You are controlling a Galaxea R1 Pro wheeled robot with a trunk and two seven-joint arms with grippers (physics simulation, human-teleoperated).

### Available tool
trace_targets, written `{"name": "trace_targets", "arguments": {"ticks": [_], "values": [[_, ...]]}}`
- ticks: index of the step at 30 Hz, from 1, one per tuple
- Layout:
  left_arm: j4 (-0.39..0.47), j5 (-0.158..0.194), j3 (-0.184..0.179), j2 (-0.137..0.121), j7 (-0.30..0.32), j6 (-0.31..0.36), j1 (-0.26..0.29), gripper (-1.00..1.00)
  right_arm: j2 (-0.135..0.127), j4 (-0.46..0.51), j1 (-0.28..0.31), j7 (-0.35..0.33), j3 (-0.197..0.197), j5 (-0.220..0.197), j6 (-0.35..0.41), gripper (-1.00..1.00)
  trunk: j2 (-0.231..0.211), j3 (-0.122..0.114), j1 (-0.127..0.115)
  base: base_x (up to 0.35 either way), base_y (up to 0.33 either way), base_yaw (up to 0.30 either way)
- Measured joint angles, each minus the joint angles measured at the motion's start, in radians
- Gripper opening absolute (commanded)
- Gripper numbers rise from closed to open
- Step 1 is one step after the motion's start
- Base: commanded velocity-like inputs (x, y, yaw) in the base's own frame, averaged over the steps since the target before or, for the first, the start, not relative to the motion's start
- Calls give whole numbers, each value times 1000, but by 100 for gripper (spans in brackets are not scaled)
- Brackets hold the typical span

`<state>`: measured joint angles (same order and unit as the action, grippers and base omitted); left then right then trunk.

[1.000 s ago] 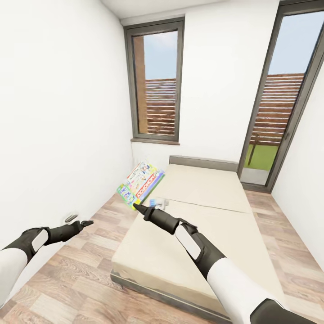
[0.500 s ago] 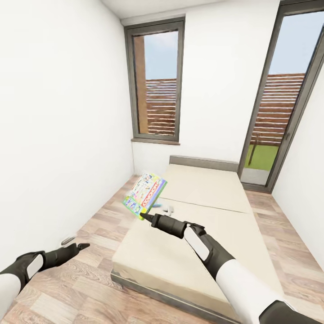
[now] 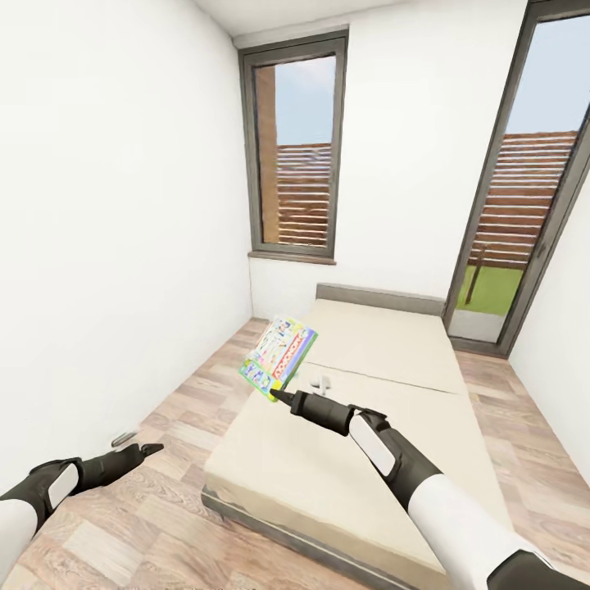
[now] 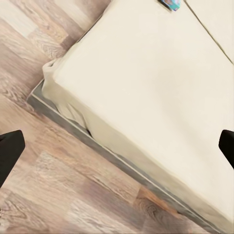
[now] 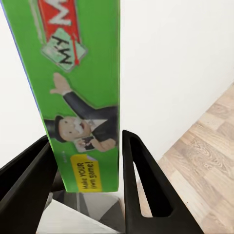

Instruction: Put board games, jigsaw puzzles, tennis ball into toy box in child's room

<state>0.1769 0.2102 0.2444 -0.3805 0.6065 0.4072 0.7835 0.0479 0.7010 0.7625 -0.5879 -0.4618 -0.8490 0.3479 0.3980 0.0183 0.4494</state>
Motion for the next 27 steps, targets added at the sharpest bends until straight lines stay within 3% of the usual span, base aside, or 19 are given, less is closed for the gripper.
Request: {"name": "trace_targets", "arguments": {"ticks": [18,27], "values": [[1,0,2,0,-1,-2,0,100,9,0,-2,3,-1,7,-2,-100,0,0,0,-6,-10,286],[1,0,1,1,-2,-1,0,100,5,0,-2,2,0,4,-2,-100,0,0,0,-53,-198,288]]}}
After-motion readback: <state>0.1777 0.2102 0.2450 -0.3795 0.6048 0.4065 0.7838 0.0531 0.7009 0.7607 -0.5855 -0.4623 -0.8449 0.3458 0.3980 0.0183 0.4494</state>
